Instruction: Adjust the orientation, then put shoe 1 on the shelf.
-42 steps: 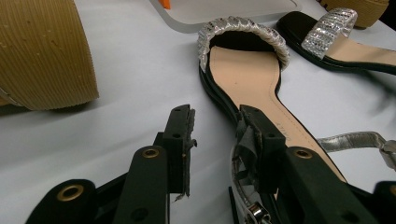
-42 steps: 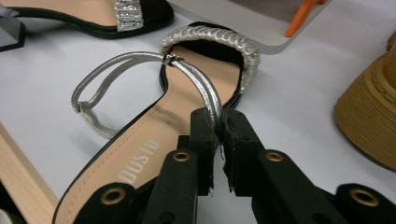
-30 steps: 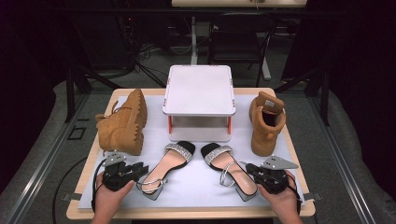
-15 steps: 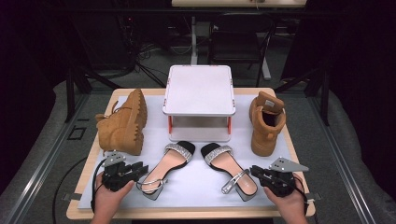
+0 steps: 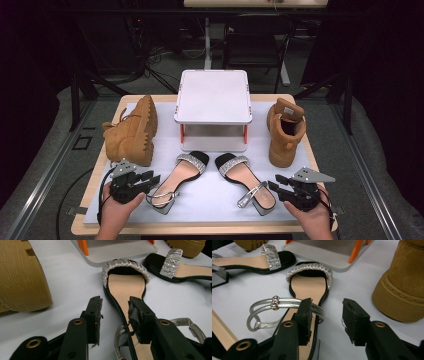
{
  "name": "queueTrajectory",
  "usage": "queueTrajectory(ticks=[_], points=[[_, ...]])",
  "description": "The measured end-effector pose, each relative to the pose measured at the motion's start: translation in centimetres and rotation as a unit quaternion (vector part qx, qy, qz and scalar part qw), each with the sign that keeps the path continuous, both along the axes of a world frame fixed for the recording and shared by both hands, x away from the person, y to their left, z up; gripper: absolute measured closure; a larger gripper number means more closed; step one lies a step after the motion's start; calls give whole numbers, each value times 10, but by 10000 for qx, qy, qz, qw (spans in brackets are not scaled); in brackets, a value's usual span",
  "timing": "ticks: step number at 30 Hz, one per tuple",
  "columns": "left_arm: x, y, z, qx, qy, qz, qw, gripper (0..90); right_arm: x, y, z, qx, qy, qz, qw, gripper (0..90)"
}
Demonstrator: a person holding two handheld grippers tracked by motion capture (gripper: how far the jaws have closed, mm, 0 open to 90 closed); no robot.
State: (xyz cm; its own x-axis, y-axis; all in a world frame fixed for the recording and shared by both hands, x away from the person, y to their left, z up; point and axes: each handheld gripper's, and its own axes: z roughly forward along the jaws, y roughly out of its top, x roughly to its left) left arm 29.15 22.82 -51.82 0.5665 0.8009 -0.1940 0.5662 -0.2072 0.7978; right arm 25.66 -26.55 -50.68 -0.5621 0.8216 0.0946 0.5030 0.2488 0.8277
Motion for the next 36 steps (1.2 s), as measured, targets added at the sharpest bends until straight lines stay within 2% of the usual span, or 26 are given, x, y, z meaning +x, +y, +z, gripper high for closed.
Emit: queueTrajectory(ticks=[6, 12, 19, 24, 30, 36], points=[[2, -2, 3, 112, 21, 58, 9999, 513, 3, 3, 6, -22, 116, -80, 9999, 509], [3, -5, 8, 193, 61, -32, 9998, 492, 9, 10, 8, -135, 270, -76, 9995, 464], [4, -12, 8, 278, 81, -104, 9995, 488, 14, 20, 14, -275, 222, 34, 9994, 465], [7, -18, 9, 395, 92, -118, 9991, 487, 18, 30, 17, -510, 146, 47, 9986, 456], [11, -25, 11, 455, 172, -194, 9986, 451, 23, 40, 19, -419, 215, 32, 9989, 426], [16, -33, 9, 574, 273, -289, 9976, 435, 29, 45, 21, -473, 304, 92, 9984, 387]])
